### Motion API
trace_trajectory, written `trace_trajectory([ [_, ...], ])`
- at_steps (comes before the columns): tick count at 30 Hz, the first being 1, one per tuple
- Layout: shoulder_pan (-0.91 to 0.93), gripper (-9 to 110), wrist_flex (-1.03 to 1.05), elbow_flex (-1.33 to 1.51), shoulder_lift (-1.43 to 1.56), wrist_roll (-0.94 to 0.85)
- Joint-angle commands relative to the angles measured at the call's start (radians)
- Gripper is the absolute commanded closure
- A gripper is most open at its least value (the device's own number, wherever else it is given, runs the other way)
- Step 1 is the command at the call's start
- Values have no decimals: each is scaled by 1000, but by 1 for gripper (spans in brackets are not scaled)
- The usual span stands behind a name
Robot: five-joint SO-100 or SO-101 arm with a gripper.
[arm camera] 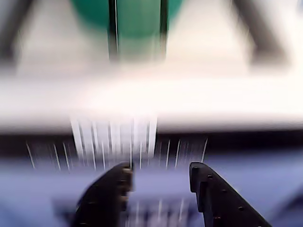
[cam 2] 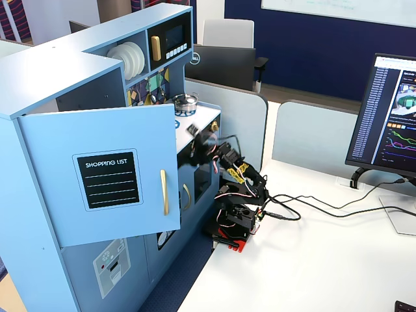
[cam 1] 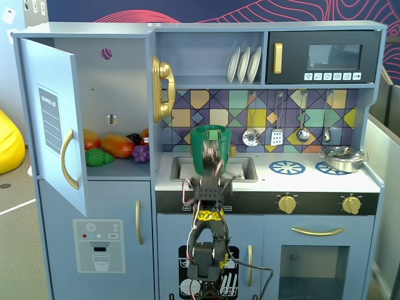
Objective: Pick up the lid from the counter and put it on the green recipient
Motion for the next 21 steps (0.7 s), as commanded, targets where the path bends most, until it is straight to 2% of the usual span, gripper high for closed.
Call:
trace_trajectory([
  [1,-34,101,-54,325,115,63],
  [8,-74,101,72,615,295,112],
  [21,-115,101,411,663,360,342],
])
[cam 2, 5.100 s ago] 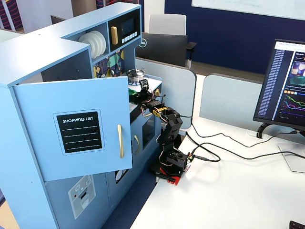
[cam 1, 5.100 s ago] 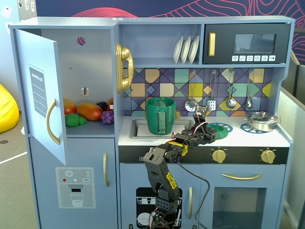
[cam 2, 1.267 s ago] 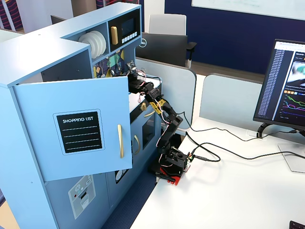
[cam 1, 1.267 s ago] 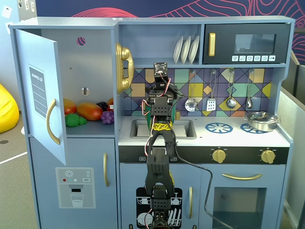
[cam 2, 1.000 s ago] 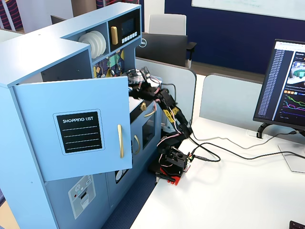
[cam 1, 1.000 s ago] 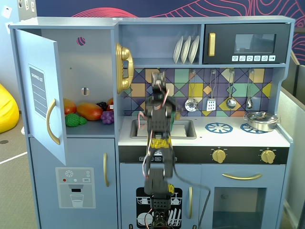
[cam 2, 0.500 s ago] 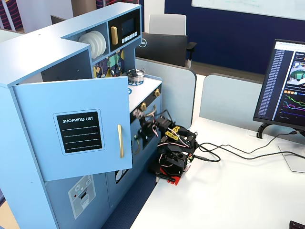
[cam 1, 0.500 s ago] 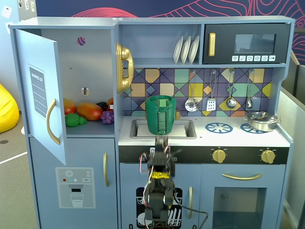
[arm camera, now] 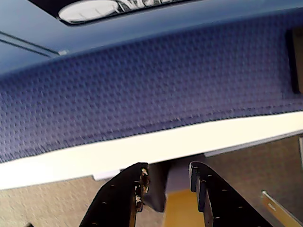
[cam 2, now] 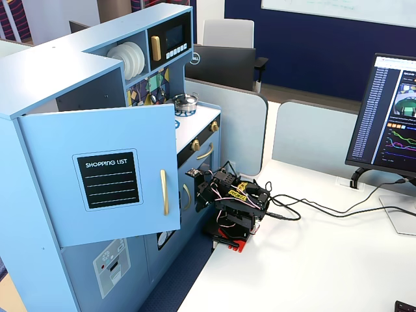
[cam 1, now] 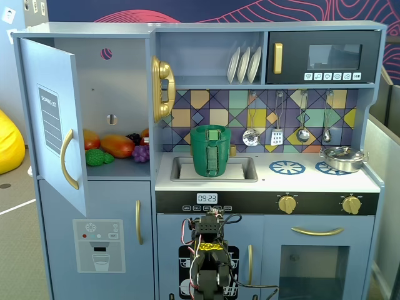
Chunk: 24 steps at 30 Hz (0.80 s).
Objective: Pick up the lid from the counter and put it on the green recipient
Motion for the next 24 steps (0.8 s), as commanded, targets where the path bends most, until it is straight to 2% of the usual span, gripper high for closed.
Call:
trace_trajectory([
  [1,-15,101,112,-6,3,66],
  [6,-15,100,206,-6,3,11],
  [9,-15,100,206,-6,5,9],
  [13,-15,100,219,-6,5,-80],
  [24,-15,100,219,-6,5,-72],
])
